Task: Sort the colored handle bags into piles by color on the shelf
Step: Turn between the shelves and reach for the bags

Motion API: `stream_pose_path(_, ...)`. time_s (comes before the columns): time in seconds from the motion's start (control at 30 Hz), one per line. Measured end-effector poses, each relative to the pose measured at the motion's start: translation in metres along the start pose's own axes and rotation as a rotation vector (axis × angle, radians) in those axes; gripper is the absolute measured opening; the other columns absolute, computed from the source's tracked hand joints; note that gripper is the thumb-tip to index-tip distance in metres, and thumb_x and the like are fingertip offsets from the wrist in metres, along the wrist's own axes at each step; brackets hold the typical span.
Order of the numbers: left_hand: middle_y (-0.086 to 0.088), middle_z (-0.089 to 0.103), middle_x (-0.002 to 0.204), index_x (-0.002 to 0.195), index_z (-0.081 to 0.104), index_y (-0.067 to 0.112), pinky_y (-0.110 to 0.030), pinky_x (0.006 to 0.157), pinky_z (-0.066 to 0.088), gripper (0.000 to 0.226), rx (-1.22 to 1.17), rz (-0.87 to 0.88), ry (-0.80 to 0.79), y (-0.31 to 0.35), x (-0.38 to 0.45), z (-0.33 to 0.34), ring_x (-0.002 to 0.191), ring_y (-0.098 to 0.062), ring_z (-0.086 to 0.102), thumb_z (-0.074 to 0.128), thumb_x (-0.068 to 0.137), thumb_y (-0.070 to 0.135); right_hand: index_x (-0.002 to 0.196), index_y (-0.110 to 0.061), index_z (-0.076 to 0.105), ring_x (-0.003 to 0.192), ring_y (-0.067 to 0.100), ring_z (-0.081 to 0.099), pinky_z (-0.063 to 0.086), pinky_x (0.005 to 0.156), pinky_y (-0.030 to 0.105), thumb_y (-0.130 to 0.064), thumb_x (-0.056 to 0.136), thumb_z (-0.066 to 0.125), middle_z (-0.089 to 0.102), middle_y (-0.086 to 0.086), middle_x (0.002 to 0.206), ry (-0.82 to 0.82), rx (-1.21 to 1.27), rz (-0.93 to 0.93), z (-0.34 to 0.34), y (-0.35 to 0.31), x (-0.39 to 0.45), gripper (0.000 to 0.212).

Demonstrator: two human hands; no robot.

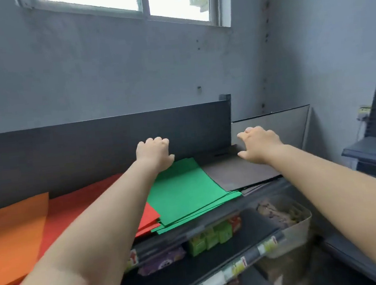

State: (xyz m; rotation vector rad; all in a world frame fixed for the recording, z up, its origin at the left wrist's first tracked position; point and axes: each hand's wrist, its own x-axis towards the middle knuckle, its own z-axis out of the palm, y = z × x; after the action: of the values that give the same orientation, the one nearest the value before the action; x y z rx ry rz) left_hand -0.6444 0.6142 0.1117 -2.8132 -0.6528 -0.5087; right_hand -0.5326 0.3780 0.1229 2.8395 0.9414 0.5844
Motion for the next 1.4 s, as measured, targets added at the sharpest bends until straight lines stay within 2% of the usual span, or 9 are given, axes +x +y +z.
stream_pose_path(0.3, -0.004, 0.05, 0.134, 0.132, 0.046, 0.018, -0.036, 0.094, 0.036, 0.049, -0.138, 0.316, 0.107, 0.22, 0.057, 0.0, 0.124, -0.026, 0.044, 0.049, 0.092, 0.044, 0.142, -0.02, 0.036, 0.131, 0.027, 0.036, 0.035, 0.101, 0.04, -0.045, 0.094, 0.048, 0.04, 0.006, 0.143, -0.049, -0.036, 0.276, 0.027, 0.213, -0.062, 0.056)
stream_pose_path(0.57, -0.002, 0.049, 0.136, 0.136, 0.043, 0.019, -0.035, 0.098, 0.034, 0.052, -0.241, 0.579, 0.13, 0.397, 0.099, -0.001, 0.125, -0.024, 0.044, 0.048, 0.092, 0.047, 0.14, -0.02, 0.039, 0.13, 0.026, 0.036, 0.034, 0.102, 0.042, -0.046, 0.092, 0.049, 0.042, 0.004, 0.141, -0.107, -0.096, 0.51, 0.052, 0.35, -0.11, 0.055)
stream_pose_path(0.7, -0.002, 0.049, 0.135, 0.136, 0.043, 0.02, -0.036, 0.098, 0.034, 0.051, -0.306, 0.68, 0.132, 0.48, 0.124, 0.007, 0.125, -0.025, 0.044, 0.047, 0.093, 0.047, 0.142, -0.021, 0.036, 0.133, 0.025, 0.033, 0.032, 0.102, 0.04, -0.046, 0.093, 0.048, 0.04, 0.002, 0.143, -0.157, -0.148, 0.6, 0.073, 0.407, -0.125, 0.057)
stream_pose_path(0.97, 0.001, 0.05, 0.137, 0.135, 0.044, 0.022, -0.036, 0.099, 0.035, 0.049, -0.434, 0.843, 0.103, 0.629, 0.182, 0.026, 0.125, -0.023, 0.045, 0.047, 0.093, 0.047, 0.133, -0.018, 0.043, 0.121, 0.024, 0.043, 0.035, 0.096, 0.039, -0.045, 0.095, 0.044, 0.049, 0.003, 0.13, -0.238, -0.23, 0.759, 0.112, 0.507, -0.127, 0.047)
stream_pose_path(1.1, 0.0, 0.054, 0.132, 0.129, 0.049, 0.019, -0.036, 0.095, 0.039, 0.045, -0.482, 0.909, 0.096, 0.685, 0.203, 0.044, 0.12, -0.024, 0.049, 0.046, 0.094, 0.046, 0.133, -0.017, 0.044, 0.119, 0.023, 0.044, 0.037, 0.095, 0.038, -0.045, 0.095, 0.044, 0.05, 0.003, 0.127, -0.213, -0.212, 0.82, 0.139, 0.544, -0.126, 0.046)
stream_pose_path(1.4, 0.002, 0.05, 0.136, 0.137, 0.044, 0.022, -0.036, 0.098, 0.038, 0.048, -0.495, 1.003, 0.005, 0.789, 0.22, 0.087, 0.123, -0.022, 0.047, 0.045, 0.095, 0.046, 0.141, -0.018, 0.038, 0.126, 0.022, 0.042, 0.037, 0.101, 0.038, -0.044, 0.096, 0.045, 0.045, 0.001, 0.139, -0.186, -0.055, 0.897, 0.195, 0.618, -0.122, 0.052)
